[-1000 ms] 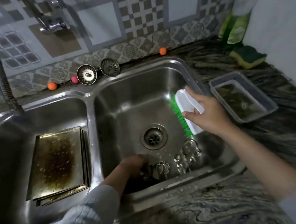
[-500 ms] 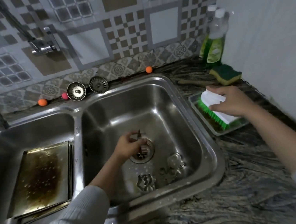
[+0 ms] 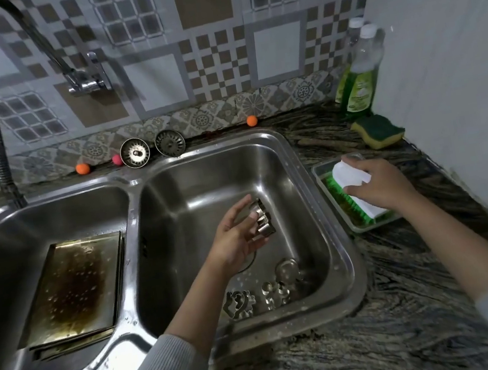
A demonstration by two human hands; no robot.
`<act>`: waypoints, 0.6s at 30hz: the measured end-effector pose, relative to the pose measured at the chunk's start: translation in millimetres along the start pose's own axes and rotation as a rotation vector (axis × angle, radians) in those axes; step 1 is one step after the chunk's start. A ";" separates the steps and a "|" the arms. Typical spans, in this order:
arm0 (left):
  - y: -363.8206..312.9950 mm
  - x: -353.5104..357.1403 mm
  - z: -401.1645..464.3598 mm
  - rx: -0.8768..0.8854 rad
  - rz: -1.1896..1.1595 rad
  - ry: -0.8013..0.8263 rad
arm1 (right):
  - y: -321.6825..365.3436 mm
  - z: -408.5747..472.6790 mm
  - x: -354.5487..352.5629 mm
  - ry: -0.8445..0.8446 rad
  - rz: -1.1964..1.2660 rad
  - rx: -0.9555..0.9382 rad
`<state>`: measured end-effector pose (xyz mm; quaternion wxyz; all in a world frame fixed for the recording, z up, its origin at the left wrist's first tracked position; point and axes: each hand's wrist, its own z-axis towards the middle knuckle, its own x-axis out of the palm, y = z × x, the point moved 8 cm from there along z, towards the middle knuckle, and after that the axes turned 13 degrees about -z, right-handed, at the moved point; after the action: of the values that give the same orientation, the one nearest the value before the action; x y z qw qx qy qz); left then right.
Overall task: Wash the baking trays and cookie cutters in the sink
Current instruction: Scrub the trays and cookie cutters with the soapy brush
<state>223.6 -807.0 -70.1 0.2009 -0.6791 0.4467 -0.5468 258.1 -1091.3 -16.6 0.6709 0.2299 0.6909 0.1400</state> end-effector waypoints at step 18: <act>-32.9 43.5 -21.4 0.221 0.172 0.076 | 129.0 -45.2 18.3 0.044 0.701 -0.281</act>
<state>216.7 -821.2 -13.7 0.3036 -0.5907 0.4477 -0.5987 230.2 -966.5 35.2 0.5923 0.3554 0.5585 0.4594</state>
